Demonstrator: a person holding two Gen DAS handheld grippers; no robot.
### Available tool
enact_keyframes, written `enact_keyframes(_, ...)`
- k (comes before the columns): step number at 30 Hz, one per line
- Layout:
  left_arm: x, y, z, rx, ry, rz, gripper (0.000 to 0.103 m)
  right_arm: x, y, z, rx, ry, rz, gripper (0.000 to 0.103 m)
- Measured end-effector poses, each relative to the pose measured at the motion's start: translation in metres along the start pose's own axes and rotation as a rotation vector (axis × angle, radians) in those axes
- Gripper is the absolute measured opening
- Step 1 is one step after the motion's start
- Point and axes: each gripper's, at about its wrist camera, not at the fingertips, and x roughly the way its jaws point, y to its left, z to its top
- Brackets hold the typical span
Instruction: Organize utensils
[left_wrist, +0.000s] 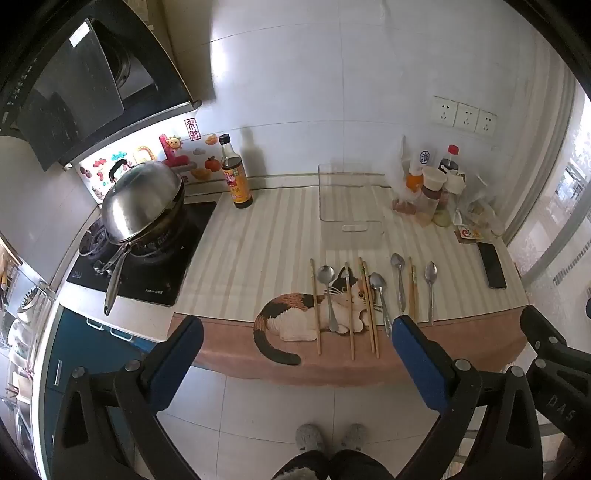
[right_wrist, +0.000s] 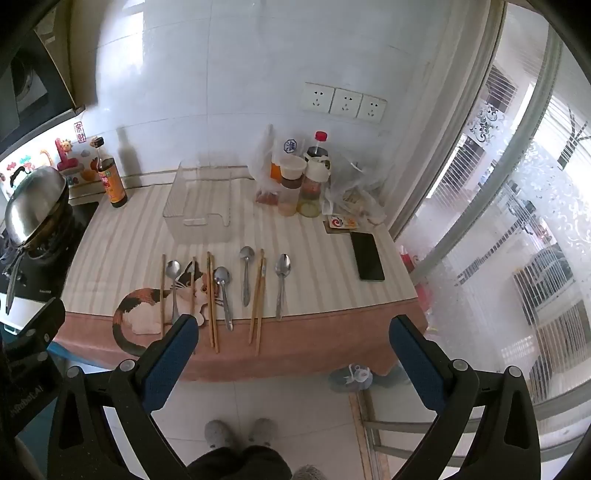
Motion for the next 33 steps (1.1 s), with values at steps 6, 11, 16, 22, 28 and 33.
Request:
enact_keyframes(6, 0.001, -0.001, 0.0, 0.0, 0.0, -0.001, 0.103, 0.0, -0.002, -0.003, -0.002, 0.0, -0.004, 0.103)
enact_keyframes(11, 0.001, 0.0, 0.0, -0.003, 0.0, -0.004, 0.103, -0.002, 0.007, 0.002, -0.005, -0.003, -0.007, 0.103)
enact_keyframes(16, 0.0, 0.0, 0.0, -0.003, -0.001, -0.003, 0.103, 0.0, 0.005, 0.002, -0.003, -0.003, -0.003, 0.103)
enact_keyframes(22, 0.0, 0.0, 0.0, -0.004, -0.001, -0.004, 0.103, 0.0, 0.006, 0.002, -0.002, -0.002, 0.0, 0.103)
enact_keyframes(28, 0.0, 0.0, 0.0, -0.005, 0.002, -0.005, 0.103, 0.001, 0.006, 0.002, -0.003, -0.001, -0.001, 0.103)
enact_keyframes(33, 0.0, 0.0, 0.0, -0.005, 0.002, -0.003, 0.103, 0.001, 0.005, 0.003, -0.003, 0.0, 0.0, 0.103)
